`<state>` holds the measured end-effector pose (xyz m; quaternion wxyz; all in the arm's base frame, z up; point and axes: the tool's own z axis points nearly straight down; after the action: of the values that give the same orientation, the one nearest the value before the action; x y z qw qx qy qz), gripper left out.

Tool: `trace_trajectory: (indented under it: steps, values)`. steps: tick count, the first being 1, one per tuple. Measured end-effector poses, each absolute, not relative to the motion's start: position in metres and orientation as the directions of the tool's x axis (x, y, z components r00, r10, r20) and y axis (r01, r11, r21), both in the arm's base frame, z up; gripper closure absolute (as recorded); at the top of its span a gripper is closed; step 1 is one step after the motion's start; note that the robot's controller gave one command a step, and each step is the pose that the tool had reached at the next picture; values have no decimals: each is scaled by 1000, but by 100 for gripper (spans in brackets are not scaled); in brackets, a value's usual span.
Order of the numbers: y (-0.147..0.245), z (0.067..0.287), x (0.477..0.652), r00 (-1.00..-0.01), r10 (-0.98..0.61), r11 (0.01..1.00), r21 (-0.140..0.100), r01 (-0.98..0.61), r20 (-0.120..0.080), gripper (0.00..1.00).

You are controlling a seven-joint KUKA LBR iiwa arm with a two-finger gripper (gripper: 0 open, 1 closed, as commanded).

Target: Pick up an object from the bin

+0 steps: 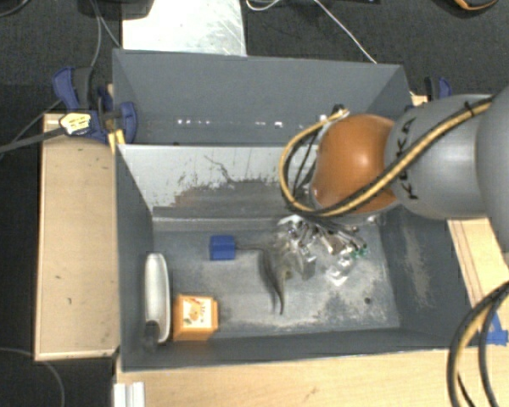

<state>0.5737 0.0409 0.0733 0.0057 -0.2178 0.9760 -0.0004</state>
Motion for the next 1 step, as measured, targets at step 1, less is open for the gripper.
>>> trace_trajectory:
  steps: [1]
  values:
    - [41, 73, 574, -905, -426, 905, -3, -426, -11, 100]
